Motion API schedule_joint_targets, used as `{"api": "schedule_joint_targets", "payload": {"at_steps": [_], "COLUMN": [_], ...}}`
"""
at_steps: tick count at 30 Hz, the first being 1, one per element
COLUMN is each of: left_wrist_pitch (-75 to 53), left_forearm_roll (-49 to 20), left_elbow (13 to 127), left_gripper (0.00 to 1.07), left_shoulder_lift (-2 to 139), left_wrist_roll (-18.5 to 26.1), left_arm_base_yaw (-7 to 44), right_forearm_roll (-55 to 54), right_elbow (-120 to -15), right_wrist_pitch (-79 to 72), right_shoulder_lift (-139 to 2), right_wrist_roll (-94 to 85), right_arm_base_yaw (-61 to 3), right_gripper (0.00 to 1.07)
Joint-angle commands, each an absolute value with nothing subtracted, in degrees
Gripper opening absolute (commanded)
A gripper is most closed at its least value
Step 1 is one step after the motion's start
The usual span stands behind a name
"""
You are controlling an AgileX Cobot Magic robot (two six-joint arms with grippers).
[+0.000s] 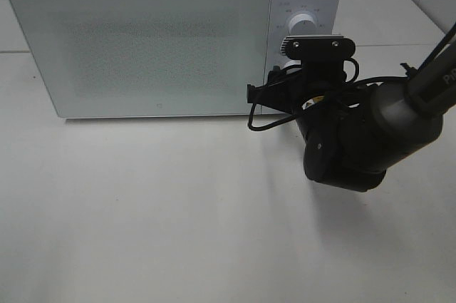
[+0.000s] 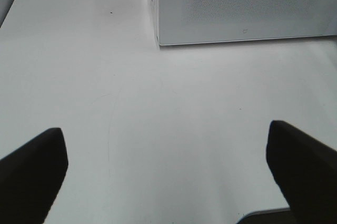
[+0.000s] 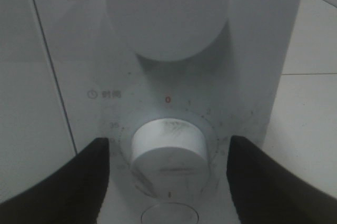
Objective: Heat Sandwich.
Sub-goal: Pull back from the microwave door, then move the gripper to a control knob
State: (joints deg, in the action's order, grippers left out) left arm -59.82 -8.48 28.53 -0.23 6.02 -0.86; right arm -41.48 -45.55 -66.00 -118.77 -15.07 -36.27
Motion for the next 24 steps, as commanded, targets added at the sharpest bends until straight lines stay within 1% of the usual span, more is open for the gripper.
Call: {"api": "schedule_joint_targets", "payload": {"at_steps": [1, 5, 8, 9, 10, 11, 13, 14, 15, 24], "left_wrist_pitch": [-59.4, -59.4, -59.4, -59.4, -59.4, -59.4, -59.4, -59.4, -59.4, -59.4], "left_forearm_roll": [-8.6, -8.6, -8.6, -8.6, -8.6, -8.6, -8.6, -8.6, -8.6, -8.6], "left_elbow": [28.3, 28.3, 28.3, 28.3, 28.3, 28.3, 28.3, 28.3, 28.3, 28.3], "left_gripper": [0.98, 0.98, 0.98, 0.98, 0.98, 0.98, 0.98, 0.98, 0.98, 0.98], "left_shoulder_lift": [-1.4, -1.4, -1.4, -1.4, -1.4, -1.4, -1.4, -1.4, -1.4, -1.4], "left_wrist_roll": [5.7, 5.7, 5.7, 5.7, 5.7, 5.7, 5.7, 5.7, 5.7, 5.7], "left_arm_base_yaw": [-0.9, -0.9, -0.9, -0.9, -0.9, -0.9, -0.9, -0.9, -0.9, -0.9], "right_forearm_roll": [-41.0, -41.0, -41.1, -41.1, -41.1, -41.2, -41.2, -41.2, -41.2, -41.2], "right_elbow": [-46.6, -47.4, -48.3, -48.3, -48.3, -48.3, -48.3, -48.3, -48.3, -48.3], "right_wrist_pitch": [-66.4, -66.2, -66.1, -66.1, -66.1, -66.3, -66.3, -66.3, -66.3, -66.3], "right_shoulder_lift": [-119.2, -119.6, -119.6, -119.6, -119.6, -119.6, -119.6, -119.6, -119.6, -119.6], "right_wrist_roll": [-15.1, -15.1, -15.1, -15.1, -15.1, -15.2, -15.3, -15.3, -15.3, -15.3], "right_arm_base_yaw": [-35.9, -35.9, -35.9, -35.9, -35.9, -35.9, -35.9, -35.9, -35.9, -35.9], "right_gripper": [0.61, 0.58, 0.4, 0.4, 0.33, 0.18, 0.08, 0.08, 0.0, 0.0]}}
